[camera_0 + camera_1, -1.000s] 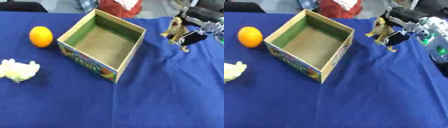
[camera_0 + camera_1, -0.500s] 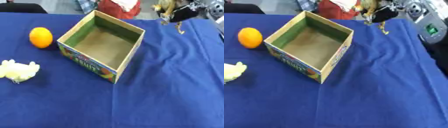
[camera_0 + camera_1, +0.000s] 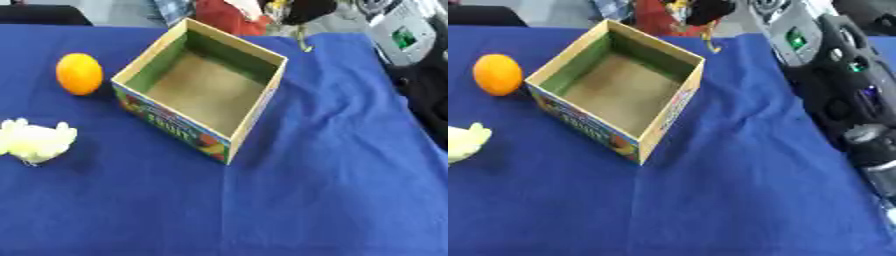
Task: Pick up objects on the table and place them in the box.
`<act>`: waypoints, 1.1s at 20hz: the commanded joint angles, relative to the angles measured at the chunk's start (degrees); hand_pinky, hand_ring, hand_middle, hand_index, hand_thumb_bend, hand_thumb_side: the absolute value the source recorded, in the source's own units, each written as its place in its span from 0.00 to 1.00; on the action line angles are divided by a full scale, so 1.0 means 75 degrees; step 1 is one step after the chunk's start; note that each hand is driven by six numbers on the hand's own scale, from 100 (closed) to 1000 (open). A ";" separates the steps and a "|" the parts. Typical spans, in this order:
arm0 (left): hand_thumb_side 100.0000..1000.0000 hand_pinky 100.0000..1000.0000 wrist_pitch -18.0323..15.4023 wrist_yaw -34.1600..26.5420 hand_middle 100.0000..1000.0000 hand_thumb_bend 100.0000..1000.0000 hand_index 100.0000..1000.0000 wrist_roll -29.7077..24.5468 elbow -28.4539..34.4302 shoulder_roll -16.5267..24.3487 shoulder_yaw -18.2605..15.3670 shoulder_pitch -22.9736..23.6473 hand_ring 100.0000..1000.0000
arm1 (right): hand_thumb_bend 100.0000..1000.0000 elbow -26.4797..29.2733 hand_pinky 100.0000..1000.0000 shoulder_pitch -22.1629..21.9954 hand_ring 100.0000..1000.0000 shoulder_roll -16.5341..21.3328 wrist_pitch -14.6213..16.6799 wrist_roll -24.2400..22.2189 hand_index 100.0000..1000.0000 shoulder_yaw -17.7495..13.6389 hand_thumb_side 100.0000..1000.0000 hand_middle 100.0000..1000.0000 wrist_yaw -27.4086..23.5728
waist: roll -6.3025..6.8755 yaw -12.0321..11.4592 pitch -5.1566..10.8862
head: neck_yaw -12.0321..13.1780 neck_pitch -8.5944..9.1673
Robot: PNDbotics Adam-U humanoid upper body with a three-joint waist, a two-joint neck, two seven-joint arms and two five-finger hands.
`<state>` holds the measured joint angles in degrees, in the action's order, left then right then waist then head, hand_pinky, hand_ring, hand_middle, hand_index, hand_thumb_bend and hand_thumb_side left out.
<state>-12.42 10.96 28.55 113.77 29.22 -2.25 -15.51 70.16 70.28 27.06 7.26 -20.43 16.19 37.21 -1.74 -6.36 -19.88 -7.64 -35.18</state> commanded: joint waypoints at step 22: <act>0.97 0.45 -0.0039 -0.0134 0.68 0.13 0.94 -0.0141 0.0110 0.0106 0.0067 -0.0280 0.69 | 0.00 -0.2637 0.54 0.0230 0.60 -0.1586 0.0074 0.0306 0.54 -0.0248 0.11 0.34 0.2270 | 0.0002 -0.0251 0.0208 | 0.0054 0.0105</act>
<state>-12.69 10.13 27.66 113.77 29.21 -1.54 -17.11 50.57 70.65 14.79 7.96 -18.31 15.13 52.89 -1.95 -8.15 -20.02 -7.18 -34.73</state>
